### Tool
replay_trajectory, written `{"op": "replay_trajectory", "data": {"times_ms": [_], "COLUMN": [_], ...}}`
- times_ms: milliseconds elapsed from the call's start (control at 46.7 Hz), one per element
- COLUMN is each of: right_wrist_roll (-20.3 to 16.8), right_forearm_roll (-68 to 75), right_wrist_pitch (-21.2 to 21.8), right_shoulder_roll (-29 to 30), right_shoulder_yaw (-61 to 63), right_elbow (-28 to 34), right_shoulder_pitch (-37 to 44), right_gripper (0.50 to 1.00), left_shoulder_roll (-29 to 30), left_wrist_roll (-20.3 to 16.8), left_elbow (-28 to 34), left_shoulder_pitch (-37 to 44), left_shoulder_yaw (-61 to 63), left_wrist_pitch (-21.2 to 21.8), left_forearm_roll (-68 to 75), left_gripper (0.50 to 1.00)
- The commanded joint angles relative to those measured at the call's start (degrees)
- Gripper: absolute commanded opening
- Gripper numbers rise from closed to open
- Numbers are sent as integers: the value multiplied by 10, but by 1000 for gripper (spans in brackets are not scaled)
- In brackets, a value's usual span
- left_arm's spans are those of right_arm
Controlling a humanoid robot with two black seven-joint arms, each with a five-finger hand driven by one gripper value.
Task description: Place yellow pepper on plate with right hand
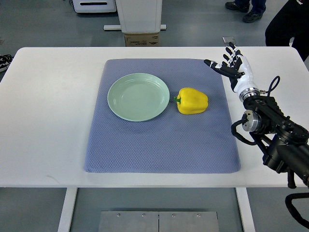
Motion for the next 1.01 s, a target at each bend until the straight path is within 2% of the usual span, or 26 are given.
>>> {"op": "replay_trajectory", "data": {"times_ms": [0, 986], "right_wrist_roll": [0, 1], "right_forearm_roll": [0, 0], "right_wrist_pitch": [0, 0], "right_shoulder_roll": [0, 1], "right_shoulder_yaw": [0, -13], "right_elbow": [0, -1], "right_shoulder_pitch": [0, -1], "right_gripper": [998, 998], "left_shoulder_roll": [0, 0], "left_wrist_roll": [0, 0], "left_elbow": [0, 1], "left_shoulder_pitch": [1, 2], "left_shoulder_yaw": [0, 0], "left_wrist_pitch": [0, 1], "left_forearm_roll": [0, 0], "left_gripper": [1000, 1000]}}
